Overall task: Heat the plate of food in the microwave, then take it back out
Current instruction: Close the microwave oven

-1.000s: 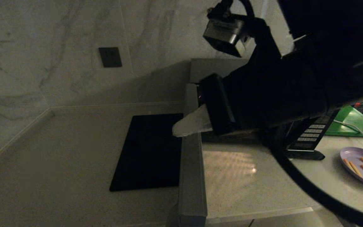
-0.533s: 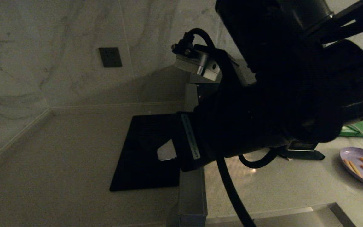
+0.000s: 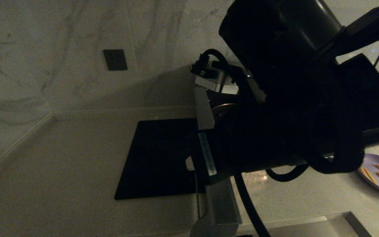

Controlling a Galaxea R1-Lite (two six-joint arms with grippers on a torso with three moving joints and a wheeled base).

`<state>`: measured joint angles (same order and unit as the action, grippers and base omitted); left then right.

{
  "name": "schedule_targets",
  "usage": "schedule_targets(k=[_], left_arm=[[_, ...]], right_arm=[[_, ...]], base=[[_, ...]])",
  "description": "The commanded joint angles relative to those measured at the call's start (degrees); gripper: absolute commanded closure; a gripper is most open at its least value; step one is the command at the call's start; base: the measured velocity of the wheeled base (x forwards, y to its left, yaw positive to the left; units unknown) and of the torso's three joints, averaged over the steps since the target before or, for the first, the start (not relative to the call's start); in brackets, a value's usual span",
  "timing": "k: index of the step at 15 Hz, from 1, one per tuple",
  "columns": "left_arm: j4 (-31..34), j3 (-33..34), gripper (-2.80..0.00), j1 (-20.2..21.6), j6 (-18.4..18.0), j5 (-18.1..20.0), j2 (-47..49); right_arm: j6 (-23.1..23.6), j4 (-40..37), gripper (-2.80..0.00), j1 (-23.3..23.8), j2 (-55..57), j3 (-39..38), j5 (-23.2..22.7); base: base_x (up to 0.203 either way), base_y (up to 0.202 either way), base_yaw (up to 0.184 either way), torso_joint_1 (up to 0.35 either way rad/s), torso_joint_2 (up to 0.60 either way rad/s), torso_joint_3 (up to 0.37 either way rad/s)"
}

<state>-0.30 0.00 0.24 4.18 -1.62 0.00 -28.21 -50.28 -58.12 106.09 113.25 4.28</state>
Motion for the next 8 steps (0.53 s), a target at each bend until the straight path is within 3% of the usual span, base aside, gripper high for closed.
schedule_targets(k=[1,5,8], left_arm=[[-0.05,0.0,0.0,0.02,0.03,-0.05,0.09],[-0.05,0.0,0.0,0.02,0.03,-0.05,0.09],[-0.05,0.0,0.0,0.02,0.03,-0.05,0.09]], right_arm=[[-2.32,-0.46,0.0,0.03,-1.7,-0.05,3.39],[-3.84,-4.79,0.0,1.13,-3.56,-0.05,9.52],[-7.88,-8.54,0.0,2.42,-3.87,-0.08,12.4]], base=[[0.0,0.0,0.0,0.0,0.0,0.0],[0.0,0.0,0.0,0.0,0.0,0.0],[0.0,0.0,0.0,0.0,0.0,0.0]])
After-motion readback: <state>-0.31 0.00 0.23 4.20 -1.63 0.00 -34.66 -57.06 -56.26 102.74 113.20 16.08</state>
